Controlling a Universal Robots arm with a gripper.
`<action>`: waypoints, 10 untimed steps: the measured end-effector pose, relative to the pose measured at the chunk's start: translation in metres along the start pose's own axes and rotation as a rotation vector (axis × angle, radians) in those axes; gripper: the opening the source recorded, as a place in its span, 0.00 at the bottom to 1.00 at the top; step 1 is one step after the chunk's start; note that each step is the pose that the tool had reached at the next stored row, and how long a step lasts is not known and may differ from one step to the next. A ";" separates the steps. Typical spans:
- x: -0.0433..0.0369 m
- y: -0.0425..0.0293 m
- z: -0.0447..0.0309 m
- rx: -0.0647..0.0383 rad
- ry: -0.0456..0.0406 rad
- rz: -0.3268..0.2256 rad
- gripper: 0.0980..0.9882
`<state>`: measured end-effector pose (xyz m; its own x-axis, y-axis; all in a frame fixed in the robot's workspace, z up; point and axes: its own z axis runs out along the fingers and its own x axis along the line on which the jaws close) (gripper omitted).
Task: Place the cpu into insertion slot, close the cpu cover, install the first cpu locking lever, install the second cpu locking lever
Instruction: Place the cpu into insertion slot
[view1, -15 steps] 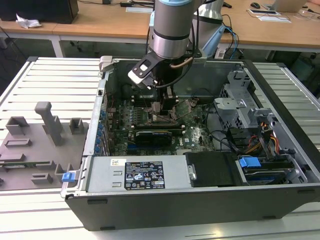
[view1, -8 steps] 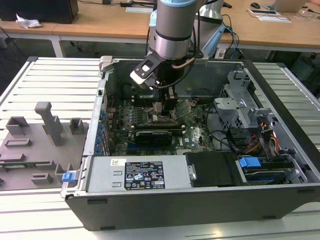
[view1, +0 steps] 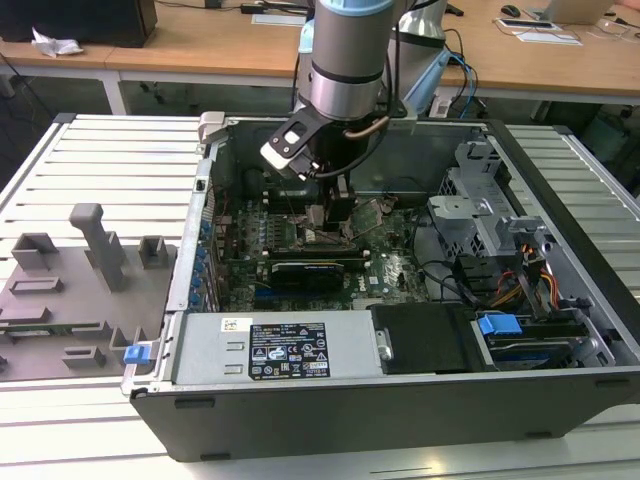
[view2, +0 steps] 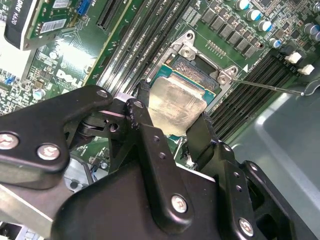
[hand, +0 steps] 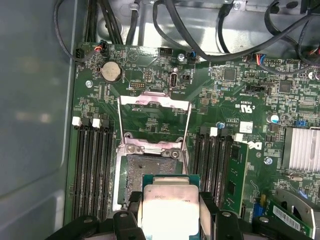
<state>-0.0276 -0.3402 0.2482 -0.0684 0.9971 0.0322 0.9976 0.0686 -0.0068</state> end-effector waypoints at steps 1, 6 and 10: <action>0.0002 0.0000 0.0003 0.000 0.0000 0.011 0.50; 0.0015 0.0011 0.0027 -0.001 0.0004 0.034 0.50; 0.0030 0.0031 0.0072 -0.001 0.0017 0.034 0.50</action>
<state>-0.0247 -0.3368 0.2411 -0.0346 0.9988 0.0336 0.9994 0.0348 -0.0068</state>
